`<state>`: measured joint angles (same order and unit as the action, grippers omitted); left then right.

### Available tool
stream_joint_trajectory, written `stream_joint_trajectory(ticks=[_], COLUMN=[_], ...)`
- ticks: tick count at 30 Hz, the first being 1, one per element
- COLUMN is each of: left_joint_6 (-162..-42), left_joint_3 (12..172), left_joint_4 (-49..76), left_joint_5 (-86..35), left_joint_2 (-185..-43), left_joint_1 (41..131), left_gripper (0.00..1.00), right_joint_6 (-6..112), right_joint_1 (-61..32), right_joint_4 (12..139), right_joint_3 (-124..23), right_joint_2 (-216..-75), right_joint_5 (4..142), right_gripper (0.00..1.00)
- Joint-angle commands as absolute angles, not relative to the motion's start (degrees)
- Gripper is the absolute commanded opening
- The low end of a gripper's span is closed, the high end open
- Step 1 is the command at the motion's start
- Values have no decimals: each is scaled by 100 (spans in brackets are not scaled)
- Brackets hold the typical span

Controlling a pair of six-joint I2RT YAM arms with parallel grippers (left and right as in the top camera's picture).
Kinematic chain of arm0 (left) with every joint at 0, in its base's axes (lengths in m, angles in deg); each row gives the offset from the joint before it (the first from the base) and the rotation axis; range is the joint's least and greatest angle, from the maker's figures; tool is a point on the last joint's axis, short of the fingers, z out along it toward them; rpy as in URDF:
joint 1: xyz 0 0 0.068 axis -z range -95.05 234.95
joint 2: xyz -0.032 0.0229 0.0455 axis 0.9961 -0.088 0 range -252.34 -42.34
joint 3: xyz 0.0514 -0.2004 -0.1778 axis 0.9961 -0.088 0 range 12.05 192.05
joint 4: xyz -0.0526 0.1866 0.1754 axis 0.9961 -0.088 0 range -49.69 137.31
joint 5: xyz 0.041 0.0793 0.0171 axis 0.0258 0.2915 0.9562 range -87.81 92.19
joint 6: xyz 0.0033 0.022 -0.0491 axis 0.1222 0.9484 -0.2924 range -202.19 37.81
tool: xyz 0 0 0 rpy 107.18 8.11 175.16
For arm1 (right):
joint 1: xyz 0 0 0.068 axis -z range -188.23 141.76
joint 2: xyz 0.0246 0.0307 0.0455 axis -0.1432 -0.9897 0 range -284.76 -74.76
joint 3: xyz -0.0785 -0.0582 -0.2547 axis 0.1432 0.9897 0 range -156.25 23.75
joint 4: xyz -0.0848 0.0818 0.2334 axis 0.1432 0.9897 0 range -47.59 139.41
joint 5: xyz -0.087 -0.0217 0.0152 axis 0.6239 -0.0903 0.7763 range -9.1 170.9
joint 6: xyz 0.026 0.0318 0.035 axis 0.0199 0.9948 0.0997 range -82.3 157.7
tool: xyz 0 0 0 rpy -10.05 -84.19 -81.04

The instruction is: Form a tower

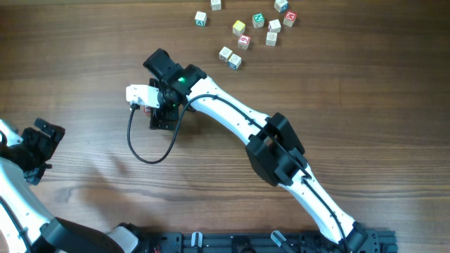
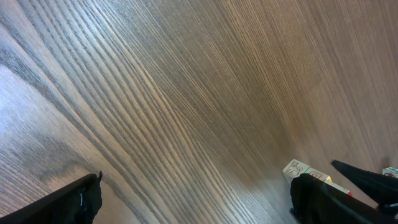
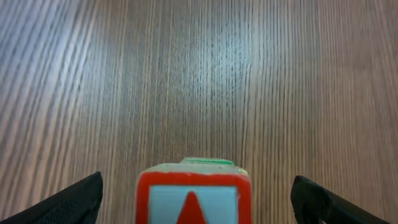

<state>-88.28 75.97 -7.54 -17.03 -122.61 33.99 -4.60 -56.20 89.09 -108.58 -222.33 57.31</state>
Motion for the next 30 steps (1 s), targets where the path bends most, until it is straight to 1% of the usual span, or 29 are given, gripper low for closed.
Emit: stream_joint_trajectory(ticks=[1,7,13,18,22,30], left_joint_6=[-8710,-8710,-8710,-8710,-8710,-8710], left_joint_3=[7660,7662,7660,7662,7660,7660], left_joint_4=[-754,-754,-754,-754,-754,-754], left_joint_5=[-1771,-1771,-1771,-1771,-1771,-1771], left_joint_2=[-12302,-12302,-12302,-12302,-12302,-12302], left_joint_1=[3366,3366,3366,3366,3366,3366], left_gripper=[100,100,100,100,100,100], right_joint_6=[-394,-235,-217,-220,-222,-237], right_joint_1=[-5640,-5637,-5637,-5637,-5637,-5637], right_joint_4=[8738,8640,8640,8640,8638,8638], right_joint_3=[-10817,-10817,-10817,-10817,-10817,-10817], right_joint_2=[-22342,-22342,-22342,-22342,-22342,-22342], right_joint_5=[5575,5713,5713,5713,5713,5713], right_gripper=[93,86,74,67,64,56])
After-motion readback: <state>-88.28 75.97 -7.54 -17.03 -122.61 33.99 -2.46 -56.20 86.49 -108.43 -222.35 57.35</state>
